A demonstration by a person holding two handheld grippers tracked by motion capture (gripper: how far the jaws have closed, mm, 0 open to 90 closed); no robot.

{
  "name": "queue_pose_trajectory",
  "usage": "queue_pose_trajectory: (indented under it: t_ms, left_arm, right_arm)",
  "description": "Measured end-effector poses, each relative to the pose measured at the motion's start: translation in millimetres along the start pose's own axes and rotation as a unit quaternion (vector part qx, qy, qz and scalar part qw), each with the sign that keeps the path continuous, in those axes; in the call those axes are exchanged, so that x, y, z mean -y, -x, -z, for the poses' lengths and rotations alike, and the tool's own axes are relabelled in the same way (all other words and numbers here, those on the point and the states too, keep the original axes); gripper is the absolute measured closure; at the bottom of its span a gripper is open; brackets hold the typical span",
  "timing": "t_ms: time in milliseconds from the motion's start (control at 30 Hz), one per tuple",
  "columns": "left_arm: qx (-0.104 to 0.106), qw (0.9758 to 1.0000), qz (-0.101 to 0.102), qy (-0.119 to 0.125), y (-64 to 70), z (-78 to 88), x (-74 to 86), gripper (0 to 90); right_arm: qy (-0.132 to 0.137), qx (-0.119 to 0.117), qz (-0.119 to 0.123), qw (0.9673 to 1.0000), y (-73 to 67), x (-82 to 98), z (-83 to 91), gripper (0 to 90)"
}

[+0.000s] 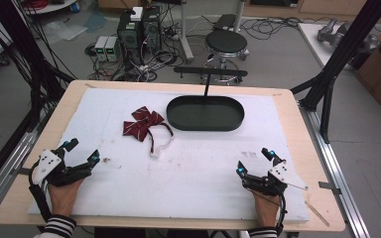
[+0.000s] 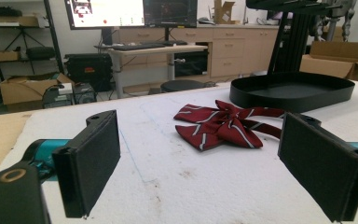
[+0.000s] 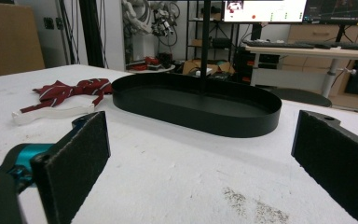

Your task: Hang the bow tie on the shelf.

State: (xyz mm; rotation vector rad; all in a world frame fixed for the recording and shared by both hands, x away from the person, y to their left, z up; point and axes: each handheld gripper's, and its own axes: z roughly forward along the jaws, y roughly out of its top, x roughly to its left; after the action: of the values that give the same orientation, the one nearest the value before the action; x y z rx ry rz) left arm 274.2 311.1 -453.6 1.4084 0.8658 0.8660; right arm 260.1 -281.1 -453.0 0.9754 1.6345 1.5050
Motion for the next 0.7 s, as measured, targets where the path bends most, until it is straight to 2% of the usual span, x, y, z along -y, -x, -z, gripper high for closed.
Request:
queue_pose_trajectory:
  t_ms: [200,600,700]
  left_arm:
    - [-0.002,0.9999,-0.013,-0.004,2.8,-1.0,-0.3,13.4]
    - [-0.014,0.9995,-0.017,-0.023,4.2,-4.7,-1.7,13.5]
    - [-0.012,0.9994,-0.014,-0.028,3.9,-5.7,-2.0,13.4]
  right_arm:
    - [-0.005,-0.001,-0.007,1.0,0.8,-0.3,-0.7,3.2]
    - [-0.004,-0.001,-0.002,1.0,0.6,-0.4,-0.8,3.2]
    - [-0.004,0.0,-0.004,1.0,0.8,-0.4,-0.9,3.2]
